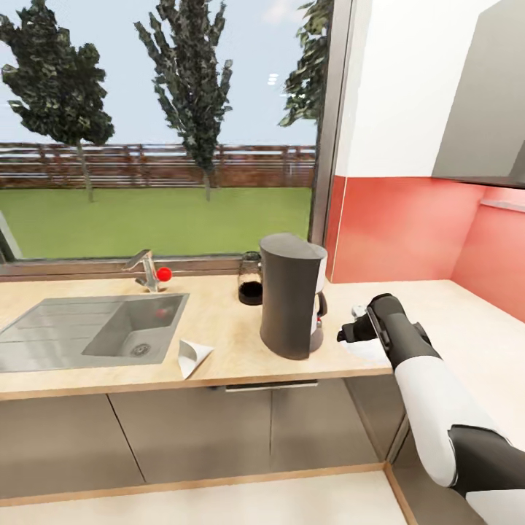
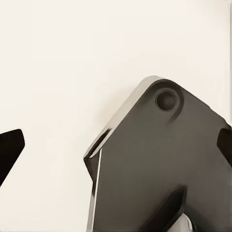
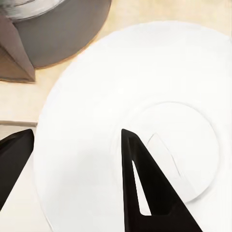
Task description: Set up a coffee station on the kitchen countertop: keep the coffee maker on the countertop, move the bottle of coffee from the kitchen shelf to the counter next to the coffee maker, place a paper coffee filter on top of the coffee maker, put the saucer next to the coffee maker with the coffee cup on the saucer, and place the electric kettle next to the coffee maker.
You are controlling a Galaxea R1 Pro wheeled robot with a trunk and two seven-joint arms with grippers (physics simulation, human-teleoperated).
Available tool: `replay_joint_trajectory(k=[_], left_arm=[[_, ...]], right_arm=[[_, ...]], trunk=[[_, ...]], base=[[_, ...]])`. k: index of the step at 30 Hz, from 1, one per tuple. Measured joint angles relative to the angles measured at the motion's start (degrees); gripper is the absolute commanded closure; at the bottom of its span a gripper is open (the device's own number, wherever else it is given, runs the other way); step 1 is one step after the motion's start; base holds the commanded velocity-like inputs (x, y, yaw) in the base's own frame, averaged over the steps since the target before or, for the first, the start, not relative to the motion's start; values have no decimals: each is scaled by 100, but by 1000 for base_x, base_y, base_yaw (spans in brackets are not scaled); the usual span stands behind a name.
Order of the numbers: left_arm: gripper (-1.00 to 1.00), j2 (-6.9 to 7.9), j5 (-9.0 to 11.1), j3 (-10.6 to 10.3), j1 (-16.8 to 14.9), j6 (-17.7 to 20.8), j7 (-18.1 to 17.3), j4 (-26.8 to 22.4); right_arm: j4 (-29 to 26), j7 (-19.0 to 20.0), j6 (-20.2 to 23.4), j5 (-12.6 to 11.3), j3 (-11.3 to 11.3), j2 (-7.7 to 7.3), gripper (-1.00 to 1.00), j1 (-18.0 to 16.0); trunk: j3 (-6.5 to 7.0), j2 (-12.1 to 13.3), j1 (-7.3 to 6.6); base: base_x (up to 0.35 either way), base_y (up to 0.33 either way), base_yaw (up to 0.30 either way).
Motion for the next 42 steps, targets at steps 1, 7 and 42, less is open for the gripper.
replay_joint_trajectory(k=[1,7,42], left_arm=[[-100,0,0,0,0,0,0,0],[-100,0,0,0,0,-8,0,0],[-100,27,315,-1,0,-18,-55,46]], right_arm=[[3,1,0,1,2,-7,100,0],[310,-9,1,317,17,4,100,-1],[1129,-56,-493,316,-24,-20,100,-4]], trunk=[[0,0,0],[0,2,1],[-199,-440,245]], base=[[334,4,2],[293,1,0],[67,7,0]])
